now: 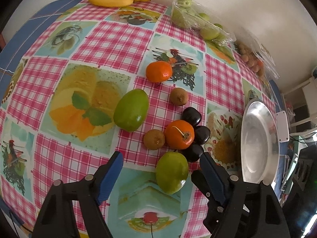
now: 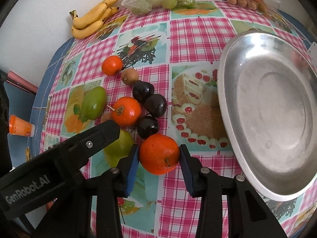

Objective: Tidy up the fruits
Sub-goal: 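Grasp the orange tangerine with the right tool while the left tool grasps the pale green pear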

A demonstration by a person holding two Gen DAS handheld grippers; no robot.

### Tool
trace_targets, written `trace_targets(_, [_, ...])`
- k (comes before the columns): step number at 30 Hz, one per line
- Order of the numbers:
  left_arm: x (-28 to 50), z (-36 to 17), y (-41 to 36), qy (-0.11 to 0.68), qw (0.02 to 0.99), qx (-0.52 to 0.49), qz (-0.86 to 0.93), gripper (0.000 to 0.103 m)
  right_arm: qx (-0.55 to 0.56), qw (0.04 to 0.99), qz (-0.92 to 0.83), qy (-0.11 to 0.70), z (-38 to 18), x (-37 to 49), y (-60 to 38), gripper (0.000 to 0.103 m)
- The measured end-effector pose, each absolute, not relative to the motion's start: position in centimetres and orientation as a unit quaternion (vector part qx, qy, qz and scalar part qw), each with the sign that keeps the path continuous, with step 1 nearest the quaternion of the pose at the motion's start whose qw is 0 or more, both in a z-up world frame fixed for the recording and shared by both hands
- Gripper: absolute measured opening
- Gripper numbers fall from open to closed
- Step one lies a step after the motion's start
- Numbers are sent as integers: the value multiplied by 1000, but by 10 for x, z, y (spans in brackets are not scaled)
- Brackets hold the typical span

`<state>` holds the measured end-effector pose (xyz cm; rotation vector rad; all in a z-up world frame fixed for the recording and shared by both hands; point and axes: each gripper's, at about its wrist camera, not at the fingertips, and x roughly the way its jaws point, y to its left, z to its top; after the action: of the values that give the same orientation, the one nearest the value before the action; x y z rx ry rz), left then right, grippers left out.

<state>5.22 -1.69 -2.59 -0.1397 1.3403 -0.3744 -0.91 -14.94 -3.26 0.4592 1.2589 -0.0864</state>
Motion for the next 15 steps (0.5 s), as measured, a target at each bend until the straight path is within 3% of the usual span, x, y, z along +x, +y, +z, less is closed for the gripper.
trace_targets(10, [49,-30,-21,627,757,-57,-176,78,225,777,-60,585,-23,-26,-162,42])
trace_targets(12, [49,-32,-23,629,754,-57,-180,69,224,775,-64,587,-23,-27,-165,42])
trace_targets(15, [48,-35,-26,634,749,-58,-183,65,227,773,-65,589,-24,-28,-166,42])
